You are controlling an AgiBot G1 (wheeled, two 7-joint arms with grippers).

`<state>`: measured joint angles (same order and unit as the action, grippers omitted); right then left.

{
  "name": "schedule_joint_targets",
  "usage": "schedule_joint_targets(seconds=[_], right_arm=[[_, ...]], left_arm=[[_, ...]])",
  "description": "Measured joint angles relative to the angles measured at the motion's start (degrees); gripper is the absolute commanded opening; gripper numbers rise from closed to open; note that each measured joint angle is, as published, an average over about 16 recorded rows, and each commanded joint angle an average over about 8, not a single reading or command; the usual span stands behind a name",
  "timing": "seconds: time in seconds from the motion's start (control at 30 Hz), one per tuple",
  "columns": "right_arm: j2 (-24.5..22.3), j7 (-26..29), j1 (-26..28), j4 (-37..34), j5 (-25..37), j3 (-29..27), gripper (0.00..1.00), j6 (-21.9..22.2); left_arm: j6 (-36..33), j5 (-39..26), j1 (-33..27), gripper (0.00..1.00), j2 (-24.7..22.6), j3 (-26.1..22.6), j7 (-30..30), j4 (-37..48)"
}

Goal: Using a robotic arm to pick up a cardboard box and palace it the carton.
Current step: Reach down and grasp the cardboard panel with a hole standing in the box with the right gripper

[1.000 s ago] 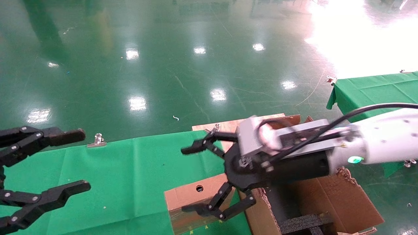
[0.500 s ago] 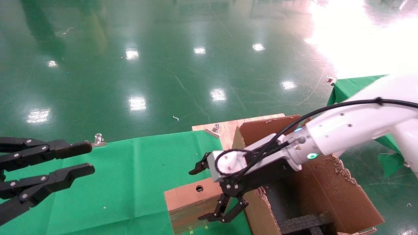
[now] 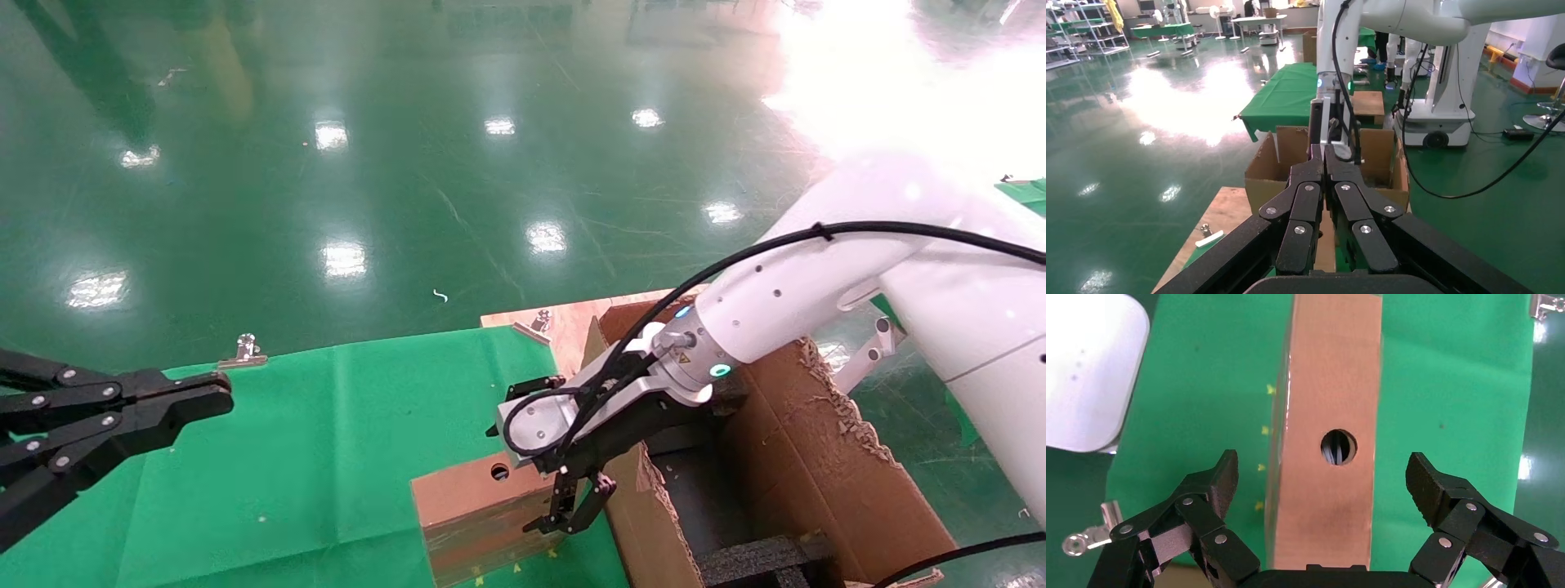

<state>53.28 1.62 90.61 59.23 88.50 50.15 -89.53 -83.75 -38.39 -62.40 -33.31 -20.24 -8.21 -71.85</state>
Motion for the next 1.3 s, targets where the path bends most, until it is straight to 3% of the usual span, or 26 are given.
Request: schedule_joint_targets(seconds=[0.07,0.13,0.17,0.3,0.33,1.3], right_arm=[[0.51,-0.42,0.48,-0.37,0.64,0.69,0.92,0.08],[0.93,-0.84,0.85,-0.68,1.08,1.26,0.66,0.16],[1.09,-1.03,0.99,-0.81,1.23,1.49,0.54,0.20],[1.54,-1.61,1.33,-1.18,1.52,2.14,0.05,0.32],[1.60,-1.70,1.37,-1.26,1.53,2.23,0.00,0.34],[1.49,-1.68,1.23,-1.18,1.29,2.12,0.00,0.35]], left_arm=[[0.00,0.00,0.00,0.67,0.00,0.00,0.00,0.00],[0.00,0.00,0.00,0.92,0.00,0.00,0.00,0.00],[0.01,0.00,0.00,1.00,0.00,0.00,0.00,0.00],[0.01,0.00,0.01,1.00,0.00,0.00,0.00,0.01],[0.01,0.00,0.01,1.00,0.00,0.00,0.00,0.01],[0.02,0.02,0.01,1.00,0.01,0.00,0.01,0.02]])
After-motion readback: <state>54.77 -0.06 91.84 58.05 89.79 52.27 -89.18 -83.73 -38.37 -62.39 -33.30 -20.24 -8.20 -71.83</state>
